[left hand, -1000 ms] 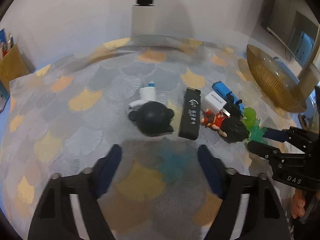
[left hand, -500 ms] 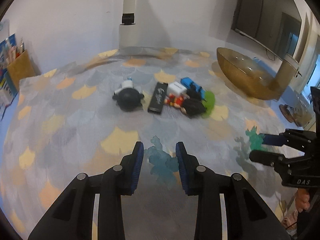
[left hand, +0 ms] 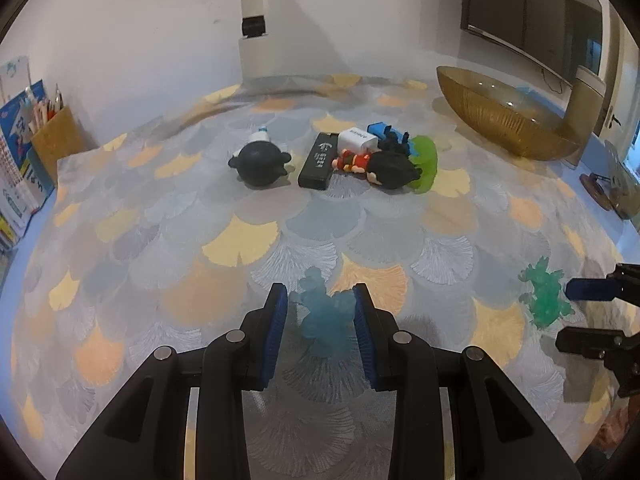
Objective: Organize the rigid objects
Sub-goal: 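Grasp the teal translucent figure with the left tool, then carry the teal figure to the amber bowl and open the left tool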
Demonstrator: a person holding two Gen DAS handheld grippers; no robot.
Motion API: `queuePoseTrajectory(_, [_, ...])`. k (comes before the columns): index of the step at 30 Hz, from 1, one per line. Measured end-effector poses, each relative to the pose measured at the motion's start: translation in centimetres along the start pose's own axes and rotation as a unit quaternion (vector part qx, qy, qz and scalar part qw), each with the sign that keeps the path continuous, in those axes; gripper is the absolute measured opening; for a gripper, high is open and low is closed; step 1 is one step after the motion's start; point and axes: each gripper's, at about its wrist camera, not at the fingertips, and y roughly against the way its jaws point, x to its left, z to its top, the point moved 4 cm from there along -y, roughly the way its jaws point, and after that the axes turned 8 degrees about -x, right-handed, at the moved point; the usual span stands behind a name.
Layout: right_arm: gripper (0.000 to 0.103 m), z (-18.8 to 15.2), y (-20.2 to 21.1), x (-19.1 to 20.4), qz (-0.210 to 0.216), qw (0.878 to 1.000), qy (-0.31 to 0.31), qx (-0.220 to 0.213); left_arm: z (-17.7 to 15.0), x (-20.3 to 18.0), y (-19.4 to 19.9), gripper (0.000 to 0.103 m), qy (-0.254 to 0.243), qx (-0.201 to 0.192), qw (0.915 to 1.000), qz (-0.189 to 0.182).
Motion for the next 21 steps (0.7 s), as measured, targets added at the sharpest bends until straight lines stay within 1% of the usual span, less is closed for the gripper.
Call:
queuePoseTrajectory(2, [0.063, -0.2, 0.1, 0.4, 0.002, 1.0, -0.004, -0.004, 0.0, -0.2, 0.1, 0.03, -0.003, -0.004, 1.0, 0.002])
queuePoseTrajectory(5, [0.063, -0.1, -0.5, 1.6, -0.007, 1.0, -0.004, -0.01, -0.1, -0.3, 0.2, 0.03, -0.003, -0.006, 1.0, 0.0])
queuePoseTrajectory(7, [0.062, 0.2, -1.2, 2.2, -0.039, 0.999, 0.001, -0.02, -0.1, -0.3, 0.3, 0.03, -0.002, -0.007, 1.0, 0.0])
queuePoseTrajectory(9, [0.054, 0.4, -1.8, 2.7, -0.078, 0.996, 0.013, -0.031, -0.2, -0.3, 0.4, 0.03, -0.004, -0.009, 1.0, -0.001])
queuePoseTrajectory(10, [0.047, 0.4, -2.0, 3.0, -0.095, 0.995, 0.022, -0.036, -0.2, -0.4, 0.4, 0.03, -0.005, -0.01, 0.9999, -0.001])
queuePoseTrajectory(11, [0.036, 0.4, -2.1, 3.3, -0.104, 0.993, 0.032, -0.039, -0.2, -0.4, 0.5, 0.03, -0.008, -0.011, 0.9999, -0.001])
queuePoseTrajectory(12, [0.032, 0.4, -2.1, 3.6, -0.115, 0.991, 0.045, -0.043, -0.2, -0.6, 0.6, 0.03, -0.011, -0.013, 0.9999, -0.001])
queuePoseTrajectory(13, [0.032, 0.3, -2.0, 3.9, -0.117, 0.991, 0.056, -0.045, -0.2, -0.7, 0.7, 0.03, -0.014, -0.015, 0.9998, -0.001])
queuePoseTrajectory(14, [0.032, 0.2, -1.7, 4.0, -0.105, 0.992, 0.053, -0.046, -0.1, -0.8, 0.8, 0.03, -0.014, -0.015, 0.9998, -0.003])
queuePoseTrajectory(16, [0.032, 0.4, -0.3, 4.0, -0.078, 0.994, 0.043, -0.062, 0.0, -1.0, 1.0, 0.023, -0.017, -0.011, 0.9998, 0.001])
queuePoseTrajectory(17, [0.032, 0.7, 0.5, 4.0, -0.079, 0.993, 0.046, -0.072, 0.4, -1.1, 1.4, 0.022, -0.017, -0.008, 0.9998, 0.003])
queuePoseTrajectory(18, [0.032, 1.2, 1.7, 3.9, -0.086, 0.991, 0.051, -0.085, 1.2, -1.4, 2.2, 0.022, -0.016, -0.014, 0.9998, -0.004])
queuePoseTrajectory(19, [0.032, 2.1, 3.4, 3.4, -0.092, 0.989, 0.053, -0.105, 2.1, -1.7, 3.1, 0.022, -0.015, -0.027, 0.9995, -0.01])
queuePoseTrajectory(20, [0.032, 2.8, 4.4, 3.1, -0.093, 0.988, 0.051, -0.116, 4.0, -2.4, 4.6, 0.022, -0.019, -0.052, 0.9983, -0.02])
queuePoseTrajectory(21, [0.032, 4.1, 6.4, 2.0, -0.097, 0.985, 0.044, -0.139, 5.1, -2.8, 5.5, 0.022, -0.023, -0.066, 0.9973, -0.024])
